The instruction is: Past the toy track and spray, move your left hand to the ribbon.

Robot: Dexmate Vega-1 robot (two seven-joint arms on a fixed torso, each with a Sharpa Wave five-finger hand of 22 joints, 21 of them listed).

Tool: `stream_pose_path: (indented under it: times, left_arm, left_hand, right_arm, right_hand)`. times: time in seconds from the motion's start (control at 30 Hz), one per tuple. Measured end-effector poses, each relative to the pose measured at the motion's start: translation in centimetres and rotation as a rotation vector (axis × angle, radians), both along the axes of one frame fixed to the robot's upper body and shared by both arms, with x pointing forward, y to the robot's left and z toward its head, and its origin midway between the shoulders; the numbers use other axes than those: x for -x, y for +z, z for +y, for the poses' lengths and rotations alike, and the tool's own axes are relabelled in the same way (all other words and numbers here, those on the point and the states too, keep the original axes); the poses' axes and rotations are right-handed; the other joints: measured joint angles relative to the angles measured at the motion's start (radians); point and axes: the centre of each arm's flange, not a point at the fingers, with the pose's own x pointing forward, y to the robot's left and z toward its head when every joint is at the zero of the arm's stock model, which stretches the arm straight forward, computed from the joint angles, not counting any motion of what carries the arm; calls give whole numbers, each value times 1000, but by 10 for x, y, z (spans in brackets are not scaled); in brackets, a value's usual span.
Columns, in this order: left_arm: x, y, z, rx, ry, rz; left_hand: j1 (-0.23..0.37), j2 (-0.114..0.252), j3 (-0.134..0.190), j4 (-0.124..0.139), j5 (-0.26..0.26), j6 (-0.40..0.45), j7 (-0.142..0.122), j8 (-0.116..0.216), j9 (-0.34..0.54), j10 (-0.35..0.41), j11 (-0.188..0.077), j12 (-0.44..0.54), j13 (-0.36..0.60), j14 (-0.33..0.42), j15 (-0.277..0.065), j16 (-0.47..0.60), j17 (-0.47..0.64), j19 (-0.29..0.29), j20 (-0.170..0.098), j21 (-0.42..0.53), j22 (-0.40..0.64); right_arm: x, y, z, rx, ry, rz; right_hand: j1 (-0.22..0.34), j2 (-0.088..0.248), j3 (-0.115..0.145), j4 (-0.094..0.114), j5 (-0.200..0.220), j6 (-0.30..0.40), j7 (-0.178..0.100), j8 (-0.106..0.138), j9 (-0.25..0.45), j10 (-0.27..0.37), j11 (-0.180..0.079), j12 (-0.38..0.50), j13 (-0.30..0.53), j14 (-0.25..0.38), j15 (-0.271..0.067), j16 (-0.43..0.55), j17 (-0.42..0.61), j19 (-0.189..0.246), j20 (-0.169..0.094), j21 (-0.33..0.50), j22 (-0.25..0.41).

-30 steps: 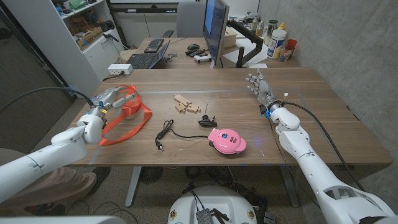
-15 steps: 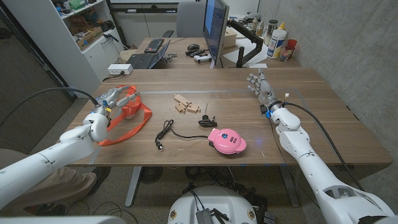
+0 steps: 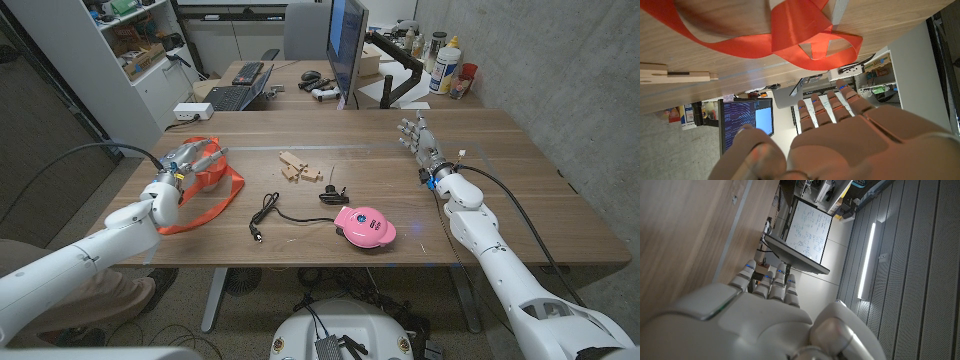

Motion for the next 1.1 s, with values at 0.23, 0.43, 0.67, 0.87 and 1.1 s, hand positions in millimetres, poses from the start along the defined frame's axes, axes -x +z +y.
stream_pose_path:
  times: [0.23, 0.43, 0.67, 0.87, 1.1]
  left_arm:
    - [-4, -1, -2, 7, -5, 3]
    - [-7, -2, -3, 10, -8, 11]
    - [-13, -4, -3, 21, -3, 20]
    - [-18, -4, -3, 30, -2, 22]
    - [-22, -4, -6, 38, -7, 17]
  left_hand:
    - [5, 3, -4, -4, 0, 0, 0, 0, 0, 4, 4, 0, 0, 0, 0, 0, 0, 0, 0, 0, 0]
    - [5, 3, -4, -4, 5, 0, 0, 0, 0, 7, 7, 0, 0, 0, 0, 0, 0, 0, 0, 0, 0]
    - [5, 3, -4, -4, 7, 11, 0, 0, 0, 11, 3, 0, 0, 0, 0, 0, 0, 0, 0, 0, 0]
    - [5, 3, -4, -4, 11, 11, 0, 0, 0, 14, 0, 0, 0, 5, -5, 0, 0, 0, 0, 0, 0]
    - [10, 8, -7, -7, 11, 28, 2, 8, 0, 29, -4, 7, 0, 21, 0, 0, 0, 9, -2, 0, 0]
  right_arm:
    - [0, -1, -1, -1, -1, 1]
    - [0, -2, -1, -1, -1, 3]
    - [-2, -2, -2, -2, -4, 6]
    - [-3, 0, -4, -3, -8, 7]
    - [-4, 1, -5, -4, -10, 7]
  right_hand:
    - [0, 0, 4, -4, 0, 0, 0, 0, 0, 0, 0, 0, 0, 0, 0, 0, 0, 0, 0, 0, 0]
    - [0, 0, 4, -4, 0, 13, 2, 7, 0, 11, 0, 0, 0, 0, 0, 0, 0, 0, 0, 0, 0]
    - [0, 0, 4, -4, 0, -13, 2, -2, 0, 11, 0, 0, 0, 0, 0, 0, 0, 0, 0, 0, 0]
    - [2, -2, 4, -4, 0, -13, 2, -2, 0, 11, 0, 0, 0, 0, 0, 0, 0, 0, 0, 0, 0]
    - [8, 0, 4, -4, 0, -13, 2, -2, 2, 11, 0, 0, 0, 0, 0, 0, 0, 0, 0, 0, 0]
